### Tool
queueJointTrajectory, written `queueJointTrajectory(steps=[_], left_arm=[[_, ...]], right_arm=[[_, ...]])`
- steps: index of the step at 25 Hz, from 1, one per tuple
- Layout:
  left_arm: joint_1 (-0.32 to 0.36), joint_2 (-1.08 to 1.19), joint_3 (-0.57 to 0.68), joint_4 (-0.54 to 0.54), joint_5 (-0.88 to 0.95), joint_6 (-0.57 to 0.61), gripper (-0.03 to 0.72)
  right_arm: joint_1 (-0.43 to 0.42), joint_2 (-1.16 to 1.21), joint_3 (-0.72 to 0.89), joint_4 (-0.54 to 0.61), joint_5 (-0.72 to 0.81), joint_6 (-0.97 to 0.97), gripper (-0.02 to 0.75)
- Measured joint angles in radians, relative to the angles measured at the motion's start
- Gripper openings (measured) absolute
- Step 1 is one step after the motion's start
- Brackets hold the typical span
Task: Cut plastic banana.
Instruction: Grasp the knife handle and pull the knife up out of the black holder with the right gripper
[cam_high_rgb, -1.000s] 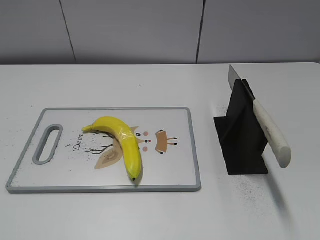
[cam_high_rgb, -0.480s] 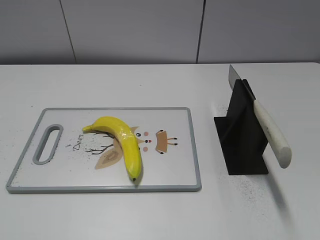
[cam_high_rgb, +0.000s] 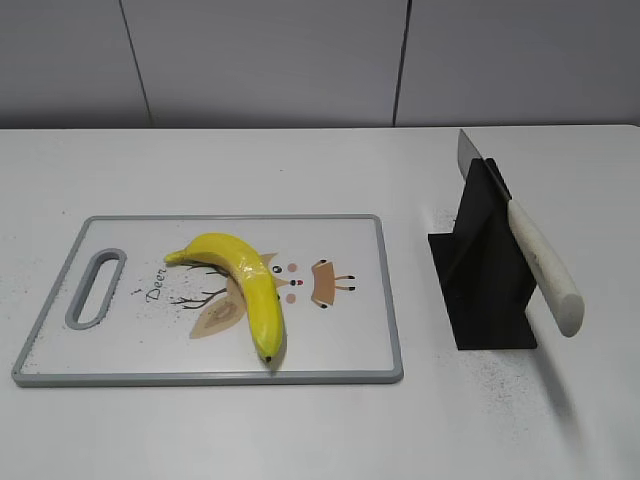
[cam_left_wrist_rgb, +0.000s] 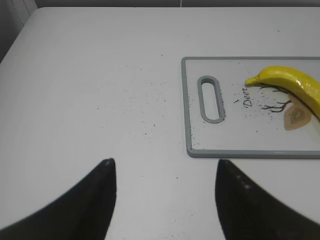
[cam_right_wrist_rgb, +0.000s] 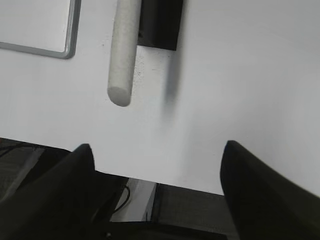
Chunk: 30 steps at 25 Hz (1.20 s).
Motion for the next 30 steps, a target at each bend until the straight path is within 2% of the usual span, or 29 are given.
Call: queueJointTrajectory(steps=[11, 21, 25, 27, 30], left_arm=[[0.000, 0.000, 0.000, 0.000, 0.000, 0.000, 0.585], [0.000, 0.000, 0.000, 0.000, 0.000, 0.000, 0.585], [0.000, 0.000, 0.000, 0.000, 0.000, 0.000, 0.585], [0.000, 0.000, 0.000, 0.000, 0.000, 0.000, 0.585], [0.000, 0.000, 0.000, 0.000, 0.000, 0.000, 0.585]], right_arm=[[0.026, 0.337, -0.151, 0.002, -0.025, 0.019, 0.591], [0.026, 0.516, -0.158, 0.006, -0.091, 0.022, 0.591], [0.026, 0.574, -0.158, 0.060, -0.092, 0.022, 0.591], [0.026, 0.595, -0.158, 0.080, -0.095, 0.022, 0.576], [0.026, 0.622, -0.158, 0.086, -0.099, 0.030, 0.500]])
